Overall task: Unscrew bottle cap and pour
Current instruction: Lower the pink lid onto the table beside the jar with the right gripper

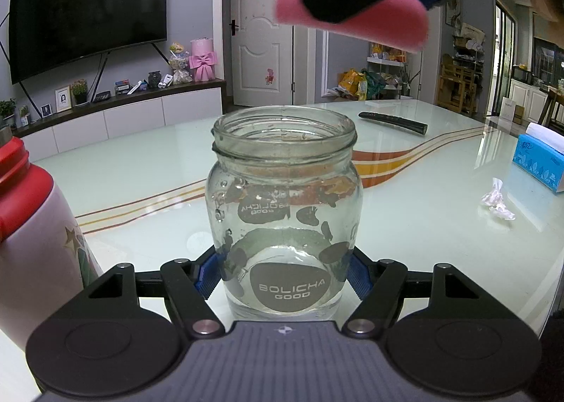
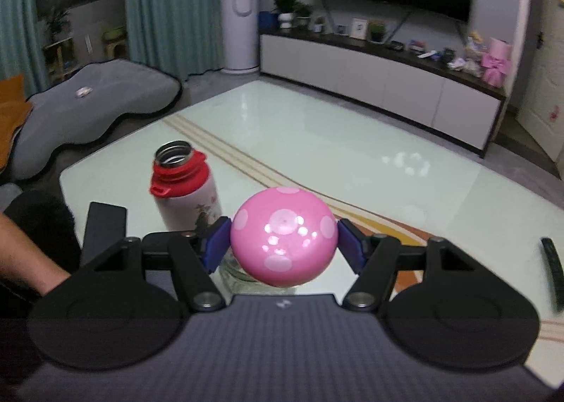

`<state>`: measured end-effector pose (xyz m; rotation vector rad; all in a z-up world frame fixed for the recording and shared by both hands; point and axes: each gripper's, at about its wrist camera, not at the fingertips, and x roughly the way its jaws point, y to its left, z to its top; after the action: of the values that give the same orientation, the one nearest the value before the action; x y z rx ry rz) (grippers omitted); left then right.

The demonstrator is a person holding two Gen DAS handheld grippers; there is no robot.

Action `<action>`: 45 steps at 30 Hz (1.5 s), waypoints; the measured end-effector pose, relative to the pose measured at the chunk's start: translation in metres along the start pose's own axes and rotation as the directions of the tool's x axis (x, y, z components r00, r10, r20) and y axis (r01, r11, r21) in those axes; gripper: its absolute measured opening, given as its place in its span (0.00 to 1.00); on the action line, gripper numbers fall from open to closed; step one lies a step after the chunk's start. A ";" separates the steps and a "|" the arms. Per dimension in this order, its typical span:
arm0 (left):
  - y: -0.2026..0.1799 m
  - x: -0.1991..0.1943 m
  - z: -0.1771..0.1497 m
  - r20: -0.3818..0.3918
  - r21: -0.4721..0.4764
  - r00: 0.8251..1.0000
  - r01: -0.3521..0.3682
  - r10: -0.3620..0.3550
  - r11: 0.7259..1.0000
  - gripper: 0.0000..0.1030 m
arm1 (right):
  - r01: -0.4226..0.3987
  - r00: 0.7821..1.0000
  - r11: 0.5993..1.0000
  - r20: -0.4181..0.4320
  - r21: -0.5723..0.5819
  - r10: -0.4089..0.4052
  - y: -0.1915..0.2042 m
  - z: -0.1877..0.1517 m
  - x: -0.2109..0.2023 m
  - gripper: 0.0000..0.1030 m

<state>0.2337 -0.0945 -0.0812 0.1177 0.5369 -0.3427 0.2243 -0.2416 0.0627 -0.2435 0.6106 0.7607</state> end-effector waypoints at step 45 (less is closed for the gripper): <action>-0.003 -0.004 -0.005 0.003 0.005 1.000 -0.004 0.004 1.000 0.71 | 0.213 0.959 0.958 -0.230 0.192 -0.167 -0.037 -0.111 0.072 0.63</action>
<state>0.2273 -0.0955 -0.0838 0.1228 0.5331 -0.3398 0.2433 -0.2730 -0.0697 -0.1813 0.8529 0.4793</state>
